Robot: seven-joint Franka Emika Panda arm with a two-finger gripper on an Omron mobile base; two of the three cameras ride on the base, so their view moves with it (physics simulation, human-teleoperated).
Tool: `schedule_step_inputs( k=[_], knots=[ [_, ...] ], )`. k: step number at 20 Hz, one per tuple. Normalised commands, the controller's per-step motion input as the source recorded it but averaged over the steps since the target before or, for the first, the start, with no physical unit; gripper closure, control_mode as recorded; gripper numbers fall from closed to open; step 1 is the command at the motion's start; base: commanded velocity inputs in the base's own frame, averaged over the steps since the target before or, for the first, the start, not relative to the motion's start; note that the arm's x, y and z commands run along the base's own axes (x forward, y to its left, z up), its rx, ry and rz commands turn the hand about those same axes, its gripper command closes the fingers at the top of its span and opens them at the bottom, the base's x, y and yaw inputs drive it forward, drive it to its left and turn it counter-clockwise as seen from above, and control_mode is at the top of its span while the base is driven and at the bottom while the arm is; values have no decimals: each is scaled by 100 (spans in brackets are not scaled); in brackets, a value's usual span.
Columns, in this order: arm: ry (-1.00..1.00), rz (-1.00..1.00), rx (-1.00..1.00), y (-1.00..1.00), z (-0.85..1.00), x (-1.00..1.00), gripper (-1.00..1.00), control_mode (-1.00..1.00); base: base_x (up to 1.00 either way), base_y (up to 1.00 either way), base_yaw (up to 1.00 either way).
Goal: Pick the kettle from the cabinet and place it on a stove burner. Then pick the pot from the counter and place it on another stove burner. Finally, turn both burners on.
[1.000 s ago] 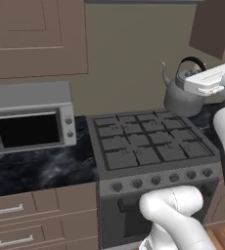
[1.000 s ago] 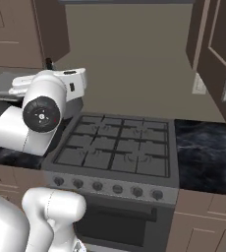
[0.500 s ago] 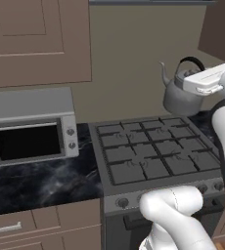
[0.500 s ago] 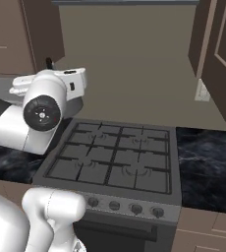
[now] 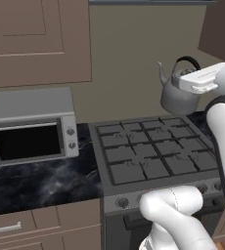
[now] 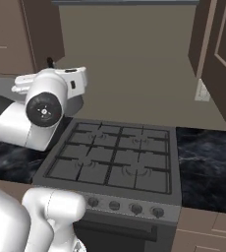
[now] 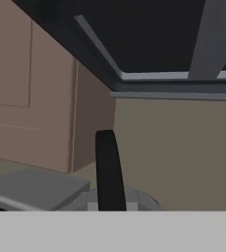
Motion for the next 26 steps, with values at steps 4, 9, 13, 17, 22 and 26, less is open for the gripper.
schedule_step_inputs(
  k=[4,9,13,17,22,26],
  knots=[
    [0,0,0,0,-10,21,100,-100,0,0,0],
    [0,2,2,0,-16,21,100,-100,0,0,0],
    [0,4,2,0,-17,21,100,-100,0,0,0],
    [0,5,1,0,-19,23,100,-100,0,0,0],
    [0,7,1,0,-20,26,100,-100,0,0,0],
    [0,7,0,0,-17,22,100,-100,0,0,0]
  ],
)
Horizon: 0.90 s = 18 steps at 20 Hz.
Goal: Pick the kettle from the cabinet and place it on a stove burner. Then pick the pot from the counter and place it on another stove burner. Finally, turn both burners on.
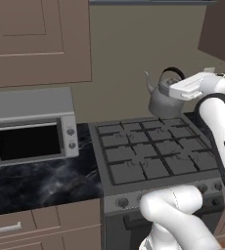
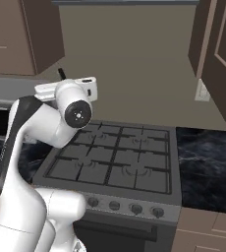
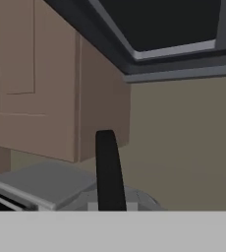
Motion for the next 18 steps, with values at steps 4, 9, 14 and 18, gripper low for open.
schedule_step_inputs(
  k=[4,9,14,18],
  knots=[
    [0,6,0,0,-18,22,100,-100,0,0,0],
    [0,5,0,0,-19,12,100,-100,0,0,0],
    [0,2,-4,1,-18,0,100,-100,0,0,0],
    [0,1,-4,3,-15,5,100,-100,0,0,0]
  ],
)
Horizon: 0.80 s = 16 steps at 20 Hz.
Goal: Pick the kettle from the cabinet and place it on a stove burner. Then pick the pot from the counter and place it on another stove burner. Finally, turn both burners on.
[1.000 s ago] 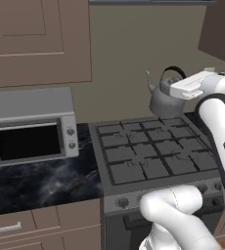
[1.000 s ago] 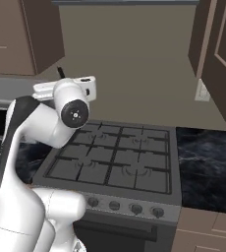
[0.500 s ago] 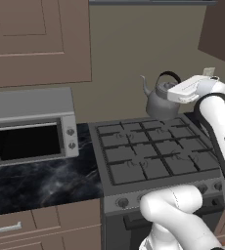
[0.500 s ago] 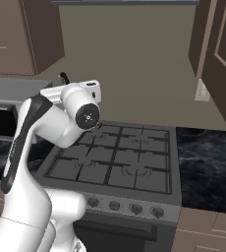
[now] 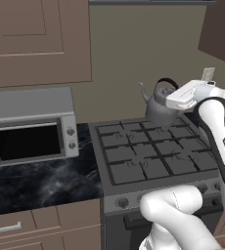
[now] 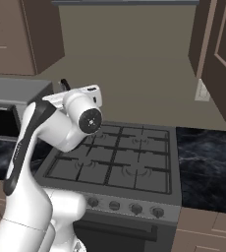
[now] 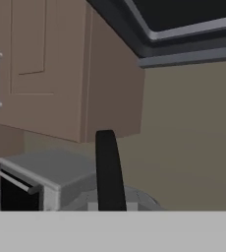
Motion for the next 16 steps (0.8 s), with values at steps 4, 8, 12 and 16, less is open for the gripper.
schedule_step_inputs(
  k=[4,8,12,16],
  knots=[
    [0,1,-4,8,-18,17,100,-100,0,0,0],
    [0,2,-1,12,-25,23,100,-100,0,0,0],
    [0,4,0,9,-30,23,100,-100,0,0,0],
    [0,5,0,1,-30,20,100,-100,0,0,0]
  ],
)
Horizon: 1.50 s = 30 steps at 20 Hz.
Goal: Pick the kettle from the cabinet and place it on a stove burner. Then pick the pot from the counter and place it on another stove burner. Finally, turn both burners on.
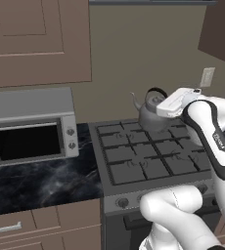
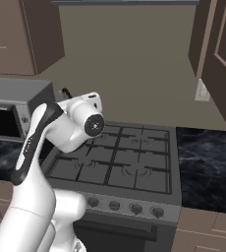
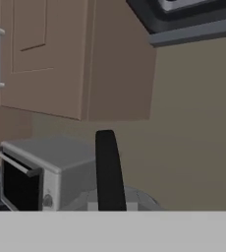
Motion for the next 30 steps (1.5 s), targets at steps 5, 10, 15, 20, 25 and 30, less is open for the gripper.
schedule_step_inputs(
  k=[5,10,15,20,25,30],
  knots=[
    [0,3,0,0,-20,21,100,-100,0,0,0],
    [0,2,0,0,-14,24,100,-100,0,0,0],
    [0,2,0,0,-14,23,100,-100,0,0,0],
    [0,2,0,0,-14,18,100,-100,0,0,0],
    [0,2,0,0,-12,17,100,-100,0,0,0],
    [0,2,0,0,-17,17,100,-100,0,0,0]
  ],
)
